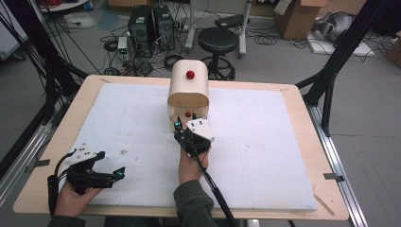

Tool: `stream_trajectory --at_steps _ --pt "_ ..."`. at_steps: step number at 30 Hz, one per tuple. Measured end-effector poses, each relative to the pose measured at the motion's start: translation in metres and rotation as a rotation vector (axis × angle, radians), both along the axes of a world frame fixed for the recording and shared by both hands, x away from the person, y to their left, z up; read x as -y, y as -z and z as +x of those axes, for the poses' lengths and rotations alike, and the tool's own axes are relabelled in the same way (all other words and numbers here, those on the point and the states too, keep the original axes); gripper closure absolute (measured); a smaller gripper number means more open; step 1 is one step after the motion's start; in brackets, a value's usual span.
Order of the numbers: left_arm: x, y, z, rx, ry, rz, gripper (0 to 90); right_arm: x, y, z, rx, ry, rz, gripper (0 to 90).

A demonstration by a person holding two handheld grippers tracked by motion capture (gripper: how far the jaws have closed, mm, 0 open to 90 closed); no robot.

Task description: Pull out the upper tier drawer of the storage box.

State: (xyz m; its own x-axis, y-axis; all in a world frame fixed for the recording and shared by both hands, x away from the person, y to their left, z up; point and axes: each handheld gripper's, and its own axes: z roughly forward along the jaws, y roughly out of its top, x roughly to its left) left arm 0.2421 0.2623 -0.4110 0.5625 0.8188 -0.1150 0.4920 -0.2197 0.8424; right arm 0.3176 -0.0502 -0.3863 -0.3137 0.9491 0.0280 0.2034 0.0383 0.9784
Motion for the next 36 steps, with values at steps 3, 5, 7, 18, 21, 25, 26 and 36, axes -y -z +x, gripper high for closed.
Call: stream_trajectory --at_steps 3,5,7,18,21,25,26,36 --pt "-0.0005 -0.0002 -0.0001 -0.002 -0.001 -0.001 1.7 -0.0012 0.0009 0.0014 0.009 0.018 -0.007 55.1" --pt "-0.0007 -0.0003 -0.0001 -0.002 -0.002 -0.001 1.7 -0.0019 0.0012 0.0013 0.013 0.033 -0.019 58.1" --pt "-0.0007 -0.0004 -0.0001 -0.002 -0.001 0.000 1.7 -0.0027 0.0020 0.0018 0.018 0.040 -0.026 61.0" --pt "-0.0004 -0.0003 -0.0001 -0.002 -0.001 -0.002 1.7 -0.0034 0.0031 0.0034 0.026 0.065 -0.039 72.0" --pt "-0.0003 -0.0003 0.0000 0.000 0.002 -0.001 1.7 -0.0038 0.0032 0.0033 0.028 0.066 -0.045 72.2" --pt "-0.0008 -0.0006 -0.0001 0.001 -0.003 0.000 1.7 -0.0040 0.0032 0.0033 0.028 0.068 -0.046 72.7" --pt "-0.0009 -0.0006 -0.0002 0.001 -0.003 0.000 1.7 -0.0038 0.0031 0.0035 0.029 0.067 -0.049 72.7" --pt "-0.0008 -0.0007 -0.0001 0.001 -0.004 0.001 1.7 -0.0033 0.0015 0.0010 0.019 0.069 -0.053 73.0"
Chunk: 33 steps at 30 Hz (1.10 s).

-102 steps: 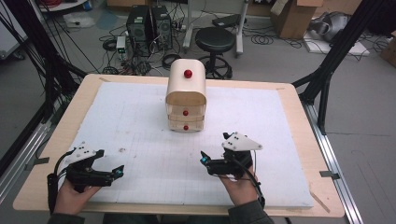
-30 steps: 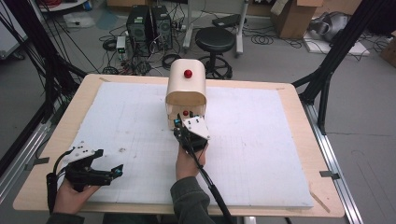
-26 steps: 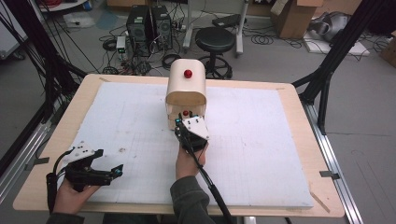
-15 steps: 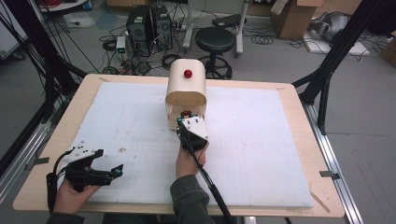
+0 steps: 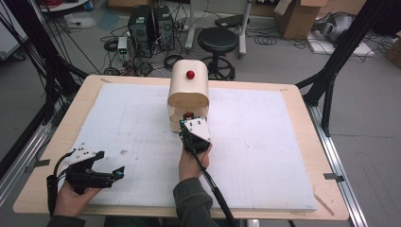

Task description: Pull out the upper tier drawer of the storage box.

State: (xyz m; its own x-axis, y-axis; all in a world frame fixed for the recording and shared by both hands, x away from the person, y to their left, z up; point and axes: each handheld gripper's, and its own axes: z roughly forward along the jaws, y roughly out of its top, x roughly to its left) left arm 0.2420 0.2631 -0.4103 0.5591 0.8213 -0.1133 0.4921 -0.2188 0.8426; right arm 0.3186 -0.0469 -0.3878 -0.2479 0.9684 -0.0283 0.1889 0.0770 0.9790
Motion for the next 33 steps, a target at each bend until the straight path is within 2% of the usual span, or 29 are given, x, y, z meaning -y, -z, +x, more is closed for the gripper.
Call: stream_trajectory --at_steps 33 --pt "0.001 0.000 0.000 -0.001 0.002 0.006 1.7 0.003 -0.002 -0.034 -0.013 -0.010 0.014 73.0"
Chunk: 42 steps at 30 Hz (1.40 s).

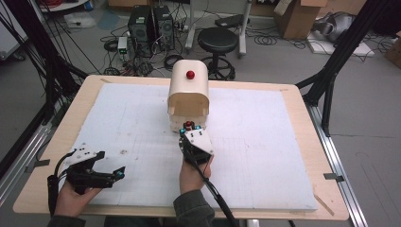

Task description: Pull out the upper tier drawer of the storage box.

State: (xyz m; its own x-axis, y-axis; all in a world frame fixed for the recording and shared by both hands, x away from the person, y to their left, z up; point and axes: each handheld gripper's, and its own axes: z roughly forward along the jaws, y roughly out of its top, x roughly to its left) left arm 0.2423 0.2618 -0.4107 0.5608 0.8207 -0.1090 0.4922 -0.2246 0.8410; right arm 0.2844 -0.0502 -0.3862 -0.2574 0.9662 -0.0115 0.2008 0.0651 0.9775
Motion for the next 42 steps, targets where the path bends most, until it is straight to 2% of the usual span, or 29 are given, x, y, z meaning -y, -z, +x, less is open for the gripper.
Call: stream_trajectory --at_steps 9,26,42 --pt "0.001 0.000 0.000 0.001 0.001 0.002 1.7 0.001 0.001 -0.012 0.004 -0.003 -0.001 73.0" --pt "0.001 0.000 0.000 0.001 0.001 0.000 1.7 0.002 0.002 -0.023 0.007 -0.007 -0.003 73.0" --pt "0.000 -0.001 0.000 0.004 0.000 0.000 1.7 0.003 0.004 -0.024 0.016 -0.022 0.008 72.7"
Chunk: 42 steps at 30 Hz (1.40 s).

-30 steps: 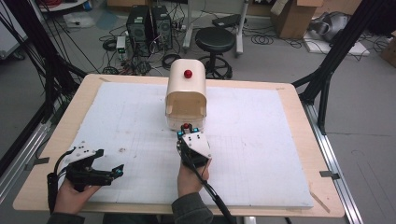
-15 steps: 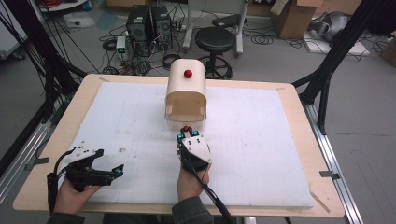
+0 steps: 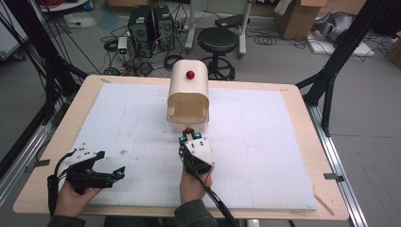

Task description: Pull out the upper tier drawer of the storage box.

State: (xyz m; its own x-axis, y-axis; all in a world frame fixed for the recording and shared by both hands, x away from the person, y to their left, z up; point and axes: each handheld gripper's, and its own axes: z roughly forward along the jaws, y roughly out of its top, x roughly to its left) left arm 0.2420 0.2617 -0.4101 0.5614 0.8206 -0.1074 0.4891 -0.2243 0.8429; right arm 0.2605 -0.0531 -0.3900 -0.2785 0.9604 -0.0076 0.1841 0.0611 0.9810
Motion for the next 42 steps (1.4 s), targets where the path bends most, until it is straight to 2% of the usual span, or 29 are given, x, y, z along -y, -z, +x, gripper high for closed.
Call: stream_trajectory --at_steps 14,42 --pt "0.0009 0.0000 -0.0003 0.001 -0.001 0.004 1.7 0.0008 0.0045 -0.0020 -0.009 -0.007 0.023 71.8" --pt "0.0018 0.0003 -0.0001 -0.001 0.001 0.004 1.7 0.0016 0.0093 -0.0039 -0.014 -0.020 0.034 71.5"
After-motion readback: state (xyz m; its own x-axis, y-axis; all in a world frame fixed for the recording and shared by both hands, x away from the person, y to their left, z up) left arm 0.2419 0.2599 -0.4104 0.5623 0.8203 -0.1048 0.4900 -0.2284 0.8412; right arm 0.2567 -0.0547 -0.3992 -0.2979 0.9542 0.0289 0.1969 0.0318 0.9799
